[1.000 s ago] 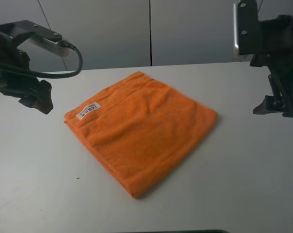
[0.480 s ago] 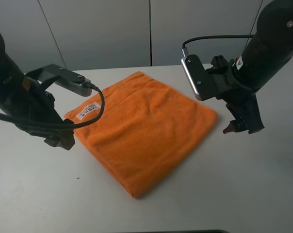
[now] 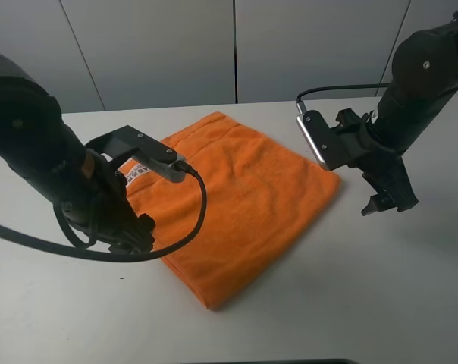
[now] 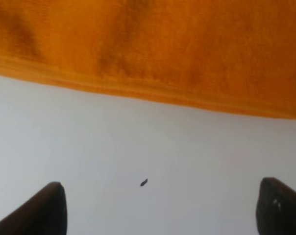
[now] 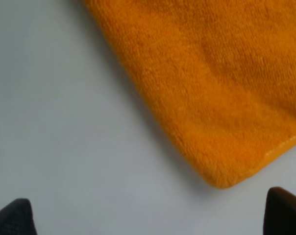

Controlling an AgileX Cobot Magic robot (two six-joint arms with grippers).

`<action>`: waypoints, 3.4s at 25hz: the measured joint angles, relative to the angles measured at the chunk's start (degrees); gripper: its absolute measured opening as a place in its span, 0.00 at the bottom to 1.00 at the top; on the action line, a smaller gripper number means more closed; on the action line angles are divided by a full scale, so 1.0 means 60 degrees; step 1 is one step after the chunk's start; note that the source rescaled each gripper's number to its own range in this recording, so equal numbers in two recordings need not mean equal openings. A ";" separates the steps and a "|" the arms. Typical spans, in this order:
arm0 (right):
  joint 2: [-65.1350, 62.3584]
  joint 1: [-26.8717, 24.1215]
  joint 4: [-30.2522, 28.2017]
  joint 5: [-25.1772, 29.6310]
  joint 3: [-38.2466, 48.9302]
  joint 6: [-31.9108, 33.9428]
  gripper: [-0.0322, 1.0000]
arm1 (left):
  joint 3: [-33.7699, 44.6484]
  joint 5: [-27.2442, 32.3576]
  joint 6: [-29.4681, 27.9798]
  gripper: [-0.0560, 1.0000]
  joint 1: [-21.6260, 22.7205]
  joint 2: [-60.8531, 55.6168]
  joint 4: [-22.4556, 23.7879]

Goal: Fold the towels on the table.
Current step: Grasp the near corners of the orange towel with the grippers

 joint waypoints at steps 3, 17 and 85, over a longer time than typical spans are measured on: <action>0.0277 -0.0004 0.0271 0.0019 -0.0170 -0.0235 1.00 | 0.0000 -0.0199 -0.0436 0.99 -0.0397 0.0393 0.0021; 0.1603 -0.0096 0.0426 0.0372 -0.1104 -0.1046 1.00 | 0.0000 -0.1066 -0.1043 0.99 -0.0855 0.0687 -0.0895; 0.2667 -0.0566 0.0704 -0.0176 -0.1351 -0.3177 1.00 | -0.0958 -0.1565 -0.4302 0.97 -0.3199 0.3143 0.0820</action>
